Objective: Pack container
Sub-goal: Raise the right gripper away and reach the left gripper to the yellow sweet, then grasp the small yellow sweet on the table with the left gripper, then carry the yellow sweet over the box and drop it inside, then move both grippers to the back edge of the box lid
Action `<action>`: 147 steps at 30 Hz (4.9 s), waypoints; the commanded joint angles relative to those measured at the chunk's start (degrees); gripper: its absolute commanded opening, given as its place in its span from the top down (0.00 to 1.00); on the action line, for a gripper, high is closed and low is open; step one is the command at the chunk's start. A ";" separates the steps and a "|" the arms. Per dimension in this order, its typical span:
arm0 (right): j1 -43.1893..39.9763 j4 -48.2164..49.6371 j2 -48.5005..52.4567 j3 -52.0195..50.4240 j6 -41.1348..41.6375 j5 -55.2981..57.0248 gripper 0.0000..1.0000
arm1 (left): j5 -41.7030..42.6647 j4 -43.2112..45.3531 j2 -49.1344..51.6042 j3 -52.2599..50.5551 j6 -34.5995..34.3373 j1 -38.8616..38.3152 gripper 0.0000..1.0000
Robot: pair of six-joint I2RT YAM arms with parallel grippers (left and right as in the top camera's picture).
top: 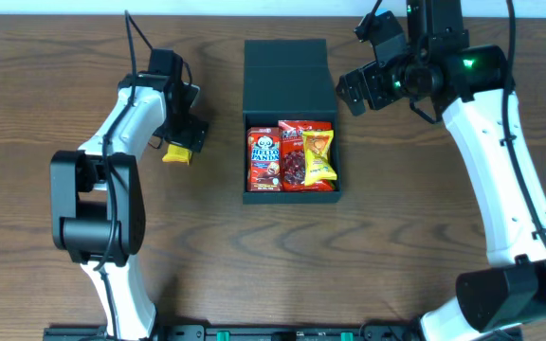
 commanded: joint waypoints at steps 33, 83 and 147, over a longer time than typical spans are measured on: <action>-0.37 0.59 -0.87 1.03 -0.76 -0.24 0.01 | 6.27 -0.46 2.75 -2.84 1.18 0.37 0.19; -20.48 -2.45 -0.85 1.03 8.96 7.69 0.01 | 6.56 -16.11 2.34 24.24 -36.39 -25.70 0.56; -19.63 12.33 22.56 0.92 16.65 -30.05 0.98 | 12.00 -3.56 3.85 25.62 -46.84 -2.75 0.94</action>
